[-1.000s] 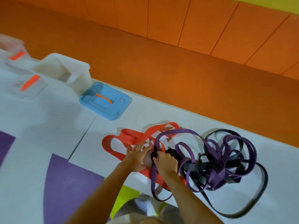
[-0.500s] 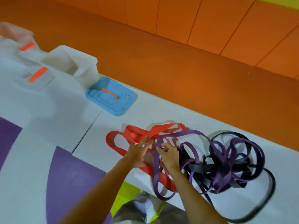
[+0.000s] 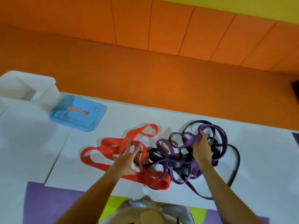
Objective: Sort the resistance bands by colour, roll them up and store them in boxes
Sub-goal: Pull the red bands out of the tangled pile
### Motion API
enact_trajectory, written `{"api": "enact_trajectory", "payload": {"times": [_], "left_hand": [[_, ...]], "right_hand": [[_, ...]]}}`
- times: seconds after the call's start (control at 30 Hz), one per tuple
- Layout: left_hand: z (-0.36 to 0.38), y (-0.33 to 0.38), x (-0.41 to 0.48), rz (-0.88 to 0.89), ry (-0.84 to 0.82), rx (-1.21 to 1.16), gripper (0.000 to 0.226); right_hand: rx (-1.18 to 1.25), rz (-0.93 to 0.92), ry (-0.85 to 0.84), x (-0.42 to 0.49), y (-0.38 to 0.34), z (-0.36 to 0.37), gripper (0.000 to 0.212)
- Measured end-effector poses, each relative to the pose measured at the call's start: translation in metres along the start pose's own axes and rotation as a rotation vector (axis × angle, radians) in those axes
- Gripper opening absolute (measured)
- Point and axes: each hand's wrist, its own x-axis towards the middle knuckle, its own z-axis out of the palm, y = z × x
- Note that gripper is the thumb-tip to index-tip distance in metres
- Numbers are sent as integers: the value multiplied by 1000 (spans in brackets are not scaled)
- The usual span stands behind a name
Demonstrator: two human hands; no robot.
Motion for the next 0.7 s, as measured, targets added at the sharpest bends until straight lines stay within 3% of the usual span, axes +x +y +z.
{"api": "enact_trajectory", "payload": {"times": [0.1, 0.2, 0.27, 0.4, 0.57, 0.7], "left_hand": [[0, 9, 5, -44, -8, -89, 111], [1, 20, 10, -137, 88, -251, 101], [1, 26, 12, -179, 153, -251, 113], [8, 30, 18, -194, 147, -104, 132], [10, 33, 24, -223, 124, -145, 116], [2, 14, 18, -189, 168, -175, 100]], "right_hand": [[-211, -51, -55, -10, 8, 13, 45], [-296, -143, -224, -33, 7, 41, 36], [-296, -173, -340, -47, 4, 59, 50], [-465, -193, -531, -62, 2, 84, 107], [-547, -187, -578, -46, 7, 90, 110], [-380, -171, -630, -25, 3, 84, 101]]}}
